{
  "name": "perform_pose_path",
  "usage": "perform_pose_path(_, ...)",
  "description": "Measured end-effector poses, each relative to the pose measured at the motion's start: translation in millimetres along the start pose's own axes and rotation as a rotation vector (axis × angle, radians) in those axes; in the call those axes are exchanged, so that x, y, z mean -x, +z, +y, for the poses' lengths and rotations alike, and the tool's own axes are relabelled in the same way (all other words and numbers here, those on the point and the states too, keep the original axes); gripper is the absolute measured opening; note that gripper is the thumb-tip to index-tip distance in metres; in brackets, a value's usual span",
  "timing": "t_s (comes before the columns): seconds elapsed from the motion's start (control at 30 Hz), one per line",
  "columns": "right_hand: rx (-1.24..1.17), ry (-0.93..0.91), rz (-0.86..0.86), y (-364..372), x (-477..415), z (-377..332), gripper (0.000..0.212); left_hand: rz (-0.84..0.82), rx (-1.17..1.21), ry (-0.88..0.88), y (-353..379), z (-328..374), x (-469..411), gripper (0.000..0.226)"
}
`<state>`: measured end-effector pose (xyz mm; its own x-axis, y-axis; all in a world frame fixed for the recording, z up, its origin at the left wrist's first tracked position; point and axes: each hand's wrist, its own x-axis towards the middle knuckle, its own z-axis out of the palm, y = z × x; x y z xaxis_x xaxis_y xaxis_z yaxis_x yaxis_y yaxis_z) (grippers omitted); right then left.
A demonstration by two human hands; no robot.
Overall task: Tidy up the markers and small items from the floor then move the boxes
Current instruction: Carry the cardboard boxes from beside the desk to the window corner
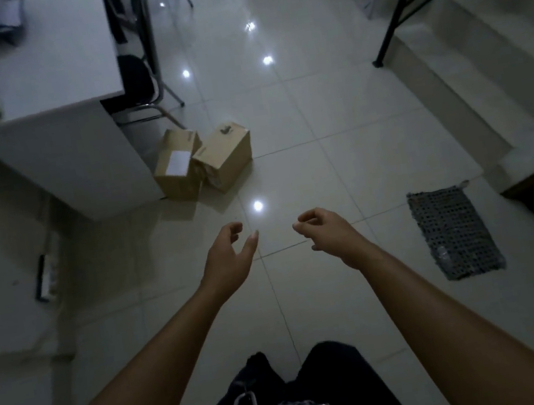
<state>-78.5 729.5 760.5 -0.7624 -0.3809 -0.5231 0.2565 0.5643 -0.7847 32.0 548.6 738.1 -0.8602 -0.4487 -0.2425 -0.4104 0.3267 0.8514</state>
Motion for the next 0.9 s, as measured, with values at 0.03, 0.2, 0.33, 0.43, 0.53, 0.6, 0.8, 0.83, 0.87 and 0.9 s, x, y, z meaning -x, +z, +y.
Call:
perform_pose_path(0.03, -0.009, 0.005, 0.018, -4, -11, -7, 0.034, -0.019, 0.003, 0.003, -2, 6, -16, 0.052)
perform_pose_path(0.2, -0.020, 0.016, 0.043, -21, -86, -34, 0.031, -0.052, 0.011, -0.001, -3, 20, -103, 0.049)
perform_pose_path(0.33, 0.012, 0.035, 0.004, -39, -165, -53, 0.032, -0.042, 0.037, -0.084, 1, 21, -176, 0.045)
perform_pose_path(0.43, 0.051, 0.087, -0.055, -51, -215, -71, 0.033, 0.002, 0.062, -0.185, -3, 19, -220, 0.044)
perform_pose_path(0.53, 0.083, 0.089, -0.102, -62, -268, -98, 0.032, 0.071, 0.113, -0.262, -9, 23, -268, 0.042)
perform_pose_path(0.6, 0.121, 0.109, -0.126, -66, -304, -120, 0.032, 0.107, 0.140, -0.322, -18, 26, -297, 0.042)
perform_pose_path(0.8, 0.138, 0.128, -0.149, -59, -422, -172, 0.029, 0.134, 0.169, -0.399, -47, 20, -407, 0.040)
perform_pose_path(0.83, 0.142, 0.138, -0.142, -57, -439, -179, 0.030, 0.130, 0.169, -0.407, -52, 18, -425, 0.041)
perform_pose_path(0.87, 0.144, 0.156, -0.135, -54, -462, -186, 0.029, 0.121, 0.173, -0.426, -56, 13, -450, 0.042)
perform_pose_path(0.9, 0.145, 0.169, -0.131, -51, -477, -192, 0.028, 0.106, 0.174, -0.434, -60, 12, -468, 0.043)
